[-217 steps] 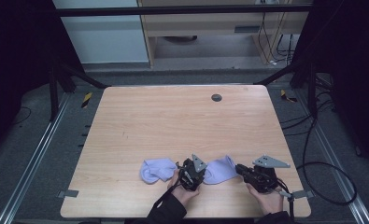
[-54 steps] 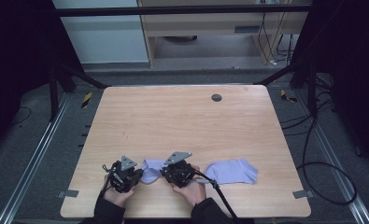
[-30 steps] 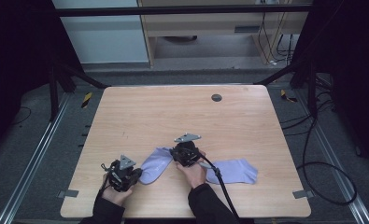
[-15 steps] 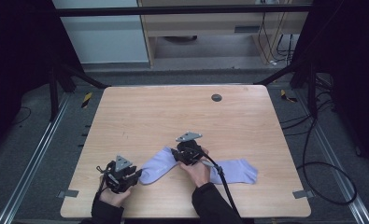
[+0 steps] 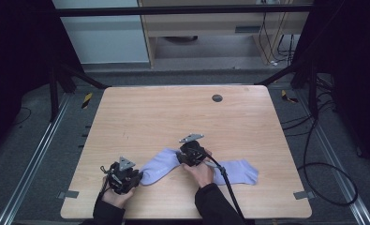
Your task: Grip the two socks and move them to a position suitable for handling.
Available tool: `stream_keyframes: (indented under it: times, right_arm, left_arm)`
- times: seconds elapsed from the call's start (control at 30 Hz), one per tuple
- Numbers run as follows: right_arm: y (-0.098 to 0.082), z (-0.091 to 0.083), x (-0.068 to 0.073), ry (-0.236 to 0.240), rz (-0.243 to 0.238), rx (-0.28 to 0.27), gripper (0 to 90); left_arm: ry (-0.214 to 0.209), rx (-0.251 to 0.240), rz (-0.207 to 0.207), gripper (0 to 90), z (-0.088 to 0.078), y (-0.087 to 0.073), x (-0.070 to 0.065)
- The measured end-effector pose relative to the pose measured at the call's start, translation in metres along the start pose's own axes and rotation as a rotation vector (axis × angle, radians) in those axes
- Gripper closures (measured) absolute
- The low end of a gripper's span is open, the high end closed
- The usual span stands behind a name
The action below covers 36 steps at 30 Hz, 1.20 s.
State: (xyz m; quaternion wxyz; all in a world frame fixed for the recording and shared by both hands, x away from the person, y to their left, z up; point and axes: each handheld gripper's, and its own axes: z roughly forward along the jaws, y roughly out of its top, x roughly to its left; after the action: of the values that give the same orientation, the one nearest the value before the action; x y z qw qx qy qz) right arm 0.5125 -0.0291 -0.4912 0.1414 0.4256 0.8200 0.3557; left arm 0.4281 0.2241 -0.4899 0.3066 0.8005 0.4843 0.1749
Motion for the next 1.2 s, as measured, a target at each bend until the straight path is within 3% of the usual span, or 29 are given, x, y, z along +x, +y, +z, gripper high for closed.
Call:
stream_keyframes:
  times: [0.13,0.17,0.3,0.33,0.5,0.63,0.8,0.93,1.0,1.2]
  right_arm:
    - [-0.002,0.002,-0.001,-0.003,-0.003,0.038,77.9]
    - [-0.003,0.001,0.0,0.016,0.012,0.038,86.3]
    - [-0.003,0.001,0.002,0.013,-0.003,0.038,88.6]
    - [-0.004,-0.002,0.002,0.024,0.006,0.035,89.0]
    - [-0.004,-0.013,0.007,0.052,0.005,0.004,89.0]
    - [-0.006,-0.023,0.016,0.076,-0.002,-0.013,88.9]
    - [-0.017,-0.025,0.027,0.114,0.024,0.009,88.4]
    - [-0.022,-0.022,0.029,0.128,0.031,0.022,86.7]
    - [-0.023,-0.023,0.029,0.125,0.028,0.0,80.0]
    - [-0.021,-0.041,0.02,0.126,0.025,-0.058,72.0]
  left_arm:
    - [0.005,0.006,-0.007,81.9,0.001,0.001,0.0]
    - [0.009,0.008,-0.011,85.5,0.001,0.002,0.0]
    - [0.013,0.004,-0.015,87.4,0.001,0.003,0.001]
    - [0.021,-0.016,-0.02,87.5,-0.002,0.005,0.003]
    - [0.045,-0.043,-0.035,87.6,-0.005,0.009,0.01]
    - [0.083,-0.041,-0.022,87.6,-0.002,0.013,0.016]
    - [0.115,-0.025,-0.028,87.2,0.004,0.015,0.025]
    - [0.114,-0.021,-0.035,86.4,0.005,0.014,0.028]
    - [0.112,-0.036,-0.039,78.2,0.004,0.014,0.028]
    - [0.084,-0.096,-0.061,72.3,-0.01,0.018,0.029]
